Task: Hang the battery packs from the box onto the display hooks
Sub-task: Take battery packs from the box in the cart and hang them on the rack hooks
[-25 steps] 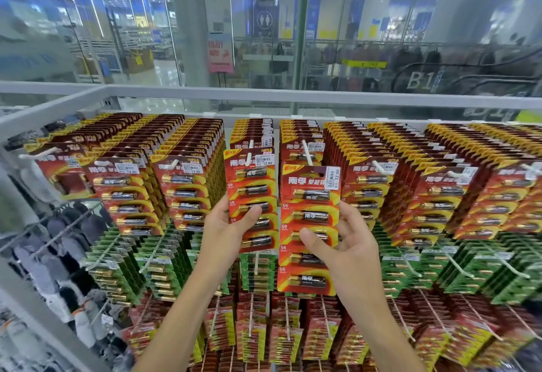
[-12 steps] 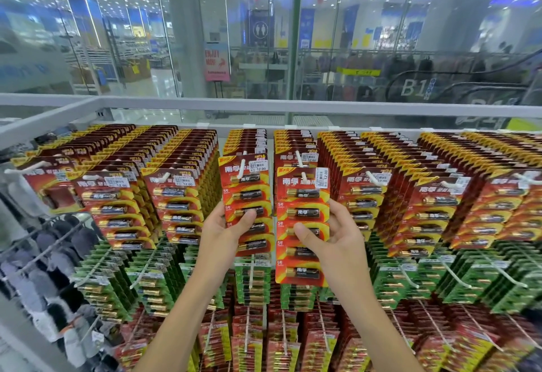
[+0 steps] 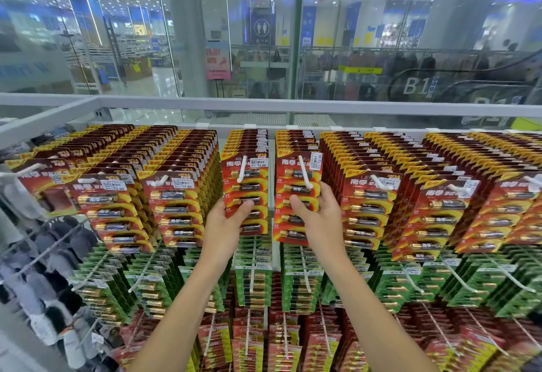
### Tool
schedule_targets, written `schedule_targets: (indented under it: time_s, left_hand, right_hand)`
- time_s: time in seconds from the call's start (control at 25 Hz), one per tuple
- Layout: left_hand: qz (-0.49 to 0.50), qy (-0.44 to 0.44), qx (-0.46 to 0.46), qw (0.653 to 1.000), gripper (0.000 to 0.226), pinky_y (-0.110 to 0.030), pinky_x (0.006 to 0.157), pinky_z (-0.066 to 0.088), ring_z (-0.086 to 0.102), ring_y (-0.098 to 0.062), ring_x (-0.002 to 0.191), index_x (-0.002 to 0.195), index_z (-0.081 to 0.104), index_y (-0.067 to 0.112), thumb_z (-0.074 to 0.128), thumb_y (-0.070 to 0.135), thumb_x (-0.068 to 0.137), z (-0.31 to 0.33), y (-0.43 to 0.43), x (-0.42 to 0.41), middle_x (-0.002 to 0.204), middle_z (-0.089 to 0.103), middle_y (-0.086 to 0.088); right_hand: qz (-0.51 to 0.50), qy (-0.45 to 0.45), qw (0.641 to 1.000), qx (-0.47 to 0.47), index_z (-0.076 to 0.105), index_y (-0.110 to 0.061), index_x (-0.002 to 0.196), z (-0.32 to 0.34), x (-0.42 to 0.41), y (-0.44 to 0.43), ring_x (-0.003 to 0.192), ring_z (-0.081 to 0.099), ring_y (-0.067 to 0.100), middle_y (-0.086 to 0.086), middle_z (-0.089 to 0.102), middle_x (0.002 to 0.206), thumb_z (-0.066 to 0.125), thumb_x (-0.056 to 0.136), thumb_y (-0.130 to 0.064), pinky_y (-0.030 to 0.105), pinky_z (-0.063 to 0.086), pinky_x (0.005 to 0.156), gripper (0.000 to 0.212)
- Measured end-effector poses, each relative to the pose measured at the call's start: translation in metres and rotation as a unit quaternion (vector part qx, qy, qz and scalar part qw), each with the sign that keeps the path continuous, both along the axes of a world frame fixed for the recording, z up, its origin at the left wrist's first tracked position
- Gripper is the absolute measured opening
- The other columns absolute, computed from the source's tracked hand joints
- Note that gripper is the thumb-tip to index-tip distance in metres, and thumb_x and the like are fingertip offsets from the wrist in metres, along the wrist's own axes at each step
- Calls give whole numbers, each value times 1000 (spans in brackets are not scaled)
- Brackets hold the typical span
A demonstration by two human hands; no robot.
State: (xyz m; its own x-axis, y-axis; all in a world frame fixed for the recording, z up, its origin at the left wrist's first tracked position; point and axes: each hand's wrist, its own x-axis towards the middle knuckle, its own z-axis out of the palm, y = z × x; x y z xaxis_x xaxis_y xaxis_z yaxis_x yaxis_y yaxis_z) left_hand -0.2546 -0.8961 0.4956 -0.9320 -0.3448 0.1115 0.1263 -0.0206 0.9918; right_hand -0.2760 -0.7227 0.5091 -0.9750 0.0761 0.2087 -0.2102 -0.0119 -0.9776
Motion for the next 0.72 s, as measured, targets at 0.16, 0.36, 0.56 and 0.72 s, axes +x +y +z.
schedule_targets:
  time_s: [0.16,0.36,0.56,0.72]
  left_hand:
    - [15,-6,-16,1000,30,-41,100,56,72,-9,106,124,68,28,70,37,96,-2,1,0,112,77,11]
    - [48,-27,-11,998,40,-46,102,55,71,-9,107,120,66,34,74,54,86,-11,2,9,111,76,15]
    - [50,-58,-4,997,27,-43,104,52,65,0,101,111,60,34,73,47,90,-24,2,27,113,70,13]
    - [36,-86,-43,995,53,-21,90,42,55,8,103,141,49,27,67,46,96,-39,3,52,138,56,9]
  right_hand:
    - [-14,7,1000,10,50,-34,143,-8,-8,-6,133,57,13,-11,61,143,74,93,-39,50,49,111,56]
    - [-47,-31,998,8,49,-28,144,-22,-4,-10,135,56,20,-1,57,147,78,76,-68,48,47,112,84]
    - [-39,-65,997,5,61,-19,129,-46,12,-8,108,68,7,-6,72,117,73,94,-37,41,53,105,42]
    - [-49,-101,992,49,48,-20,150,-58,39,-7,119,62,10,-9,63,129,70,97,-37,36,51,105,60]
